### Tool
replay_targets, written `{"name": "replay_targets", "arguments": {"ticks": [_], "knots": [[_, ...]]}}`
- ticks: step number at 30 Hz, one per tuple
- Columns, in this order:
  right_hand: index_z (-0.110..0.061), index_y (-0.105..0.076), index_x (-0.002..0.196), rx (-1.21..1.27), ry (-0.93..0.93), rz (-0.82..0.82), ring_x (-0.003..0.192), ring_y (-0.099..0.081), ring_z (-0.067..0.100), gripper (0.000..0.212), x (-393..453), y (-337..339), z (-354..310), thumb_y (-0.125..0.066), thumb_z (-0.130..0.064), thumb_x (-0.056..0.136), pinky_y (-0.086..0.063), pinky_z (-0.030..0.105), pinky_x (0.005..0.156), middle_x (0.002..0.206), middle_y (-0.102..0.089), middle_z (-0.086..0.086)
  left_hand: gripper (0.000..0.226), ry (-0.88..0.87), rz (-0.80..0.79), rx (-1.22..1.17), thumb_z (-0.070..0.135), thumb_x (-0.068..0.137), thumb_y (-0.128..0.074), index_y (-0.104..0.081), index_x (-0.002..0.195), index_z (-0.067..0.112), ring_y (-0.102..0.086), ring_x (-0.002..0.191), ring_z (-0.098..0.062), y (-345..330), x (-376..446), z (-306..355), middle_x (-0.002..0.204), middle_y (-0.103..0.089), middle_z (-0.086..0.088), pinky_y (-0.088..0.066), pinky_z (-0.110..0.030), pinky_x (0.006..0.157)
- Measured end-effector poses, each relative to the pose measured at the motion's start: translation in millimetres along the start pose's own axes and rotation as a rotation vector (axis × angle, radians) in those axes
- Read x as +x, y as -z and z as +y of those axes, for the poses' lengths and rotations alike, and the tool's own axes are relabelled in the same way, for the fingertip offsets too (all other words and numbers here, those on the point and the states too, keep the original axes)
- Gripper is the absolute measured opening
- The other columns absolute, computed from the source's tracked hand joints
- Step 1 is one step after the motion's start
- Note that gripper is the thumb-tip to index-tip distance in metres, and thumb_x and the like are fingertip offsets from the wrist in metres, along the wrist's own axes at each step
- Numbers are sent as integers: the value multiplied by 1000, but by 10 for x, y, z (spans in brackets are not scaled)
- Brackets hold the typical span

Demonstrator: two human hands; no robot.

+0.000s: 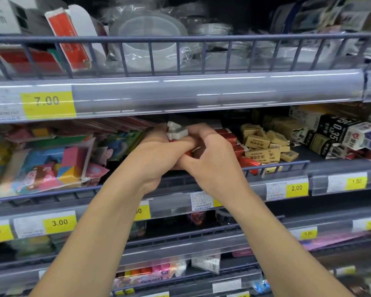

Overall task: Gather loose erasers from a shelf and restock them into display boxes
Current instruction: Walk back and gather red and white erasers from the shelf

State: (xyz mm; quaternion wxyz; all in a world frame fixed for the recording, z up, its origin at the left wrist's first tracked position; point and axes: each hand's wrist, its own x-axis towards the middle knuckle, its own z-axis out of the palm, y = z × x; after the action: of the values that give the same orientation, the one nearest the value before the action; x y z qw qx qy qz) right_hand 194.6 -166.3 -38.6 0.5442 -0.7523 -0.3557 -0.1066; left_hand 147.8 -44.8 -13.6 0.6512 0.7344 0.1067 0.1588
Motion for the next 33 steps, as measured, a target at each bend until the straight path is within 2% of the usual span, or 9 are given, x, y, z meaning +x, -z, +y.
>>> {"name": "replay_targets", "arguments": {"ticks": [2, 4, 6, 8, 12, 15, 22, 27, 33], "knots": [[-35, -62, 119, -45, 20, -93, 97, -63, -3, 47, 26, 36, -23, -79, -41, 75, -50, 14, 77, 105, -69, -18, 42, -30, 20, 39, 15, 74, -74, -69, 115, 6, -74, 91, -22, 62, 9, 19, 103, -77, -14, -63, -39, 79], [-38, -63, 117, -79, 49, -182, 97, -63, -1, 47, 69, 129, -17, -79, -50, 75, -51, 17, 79, 105, -68, -20, 38, -39, 45, 70, 16, 65, -69, -70, 103, 11, -72, 77, -20, 136, 39, 39, 85, -76, -4, -61, -35, 66], [-41, -63, 113, -79, 57, -206, 93, -64, 1, 40, 143, 273, 30, -80, -41, 77, -52, 22, 81, 101, -68, -20, 19, -28, 76, 87, 11, 69, -72, -68, 87, 15, -60, 53, -15, 210, 83, 38, 60, -66, 5, -51, -25, 49], [-38, -65, 112, -151, 56, -176, 91, -64, 5, 35, 253, 419, 114, -79, -25, 82, -54, 27, 85, 102, -69, -15, 16, -11, 117, 103, 5, 79, -75, -67, 82, 18, -54, 45, -14, 276, 123, 5, 53, -62, 7, -48, -22, 46], [-35, -62, 129, -693, -23, -328, 113, -55, 21, 41, 553, 559, 268, -70, -31, 90, -43, 26, 93, 121, -60, -7, 22, 18, 131, 72, 2, 85, -74, -67, 92, 22, -55, 45, -10, 294, 125, -72, 76, -68, 2, -49, -20, 45], [-39, -55, 137, -869, -23, -534, 120, -40, 29, 44, 638, 492, 329, -62, -39, 93, -35, 28, 99, 140, -52, -6, 24, 46, 129, 39, 2, 86, -73, -67, 100, 20, -58, 58, -16, 286, 125, -105, 87, -68, -3, -51, -20, 47], [-36, -54, 134, -1015, -28, -601, 127, -33, 30, 46, 725, 417, 329, -67, -40, 90, -37, 39, 105, 137, -50, -5, 25, 54, 123, -17, -2, 87, -72, -65, 101, 17, -59, 73, -20, 332, 151, -127, 86, -64, -5, -50, -22, 44], [-41, -56, 127, -1034, -146, -648, 126, -40, 35, 45, 792, 405, 272, -72, -44, 86, -41, 37, 104, 136, -45, 10, 25, 56, 116, -21, -2, 86, -73, -67, 103, 16, -60, 72, -20, 329, 145, -130, 85, -65, -2, -52, -23, 46], [-39, -59, 125, -1068, -134, -697, 131, -35, 34, 42, 812, 396, 253, -70, -48, 85, -40, 41, 104, 132, -52, 8, 28, 67, 87, -42, -2, 86, -74, -68, 110, 12, -62, 70, -20, 337, 123, -123, 90, -68, -7, -54, -25, 50]]}}
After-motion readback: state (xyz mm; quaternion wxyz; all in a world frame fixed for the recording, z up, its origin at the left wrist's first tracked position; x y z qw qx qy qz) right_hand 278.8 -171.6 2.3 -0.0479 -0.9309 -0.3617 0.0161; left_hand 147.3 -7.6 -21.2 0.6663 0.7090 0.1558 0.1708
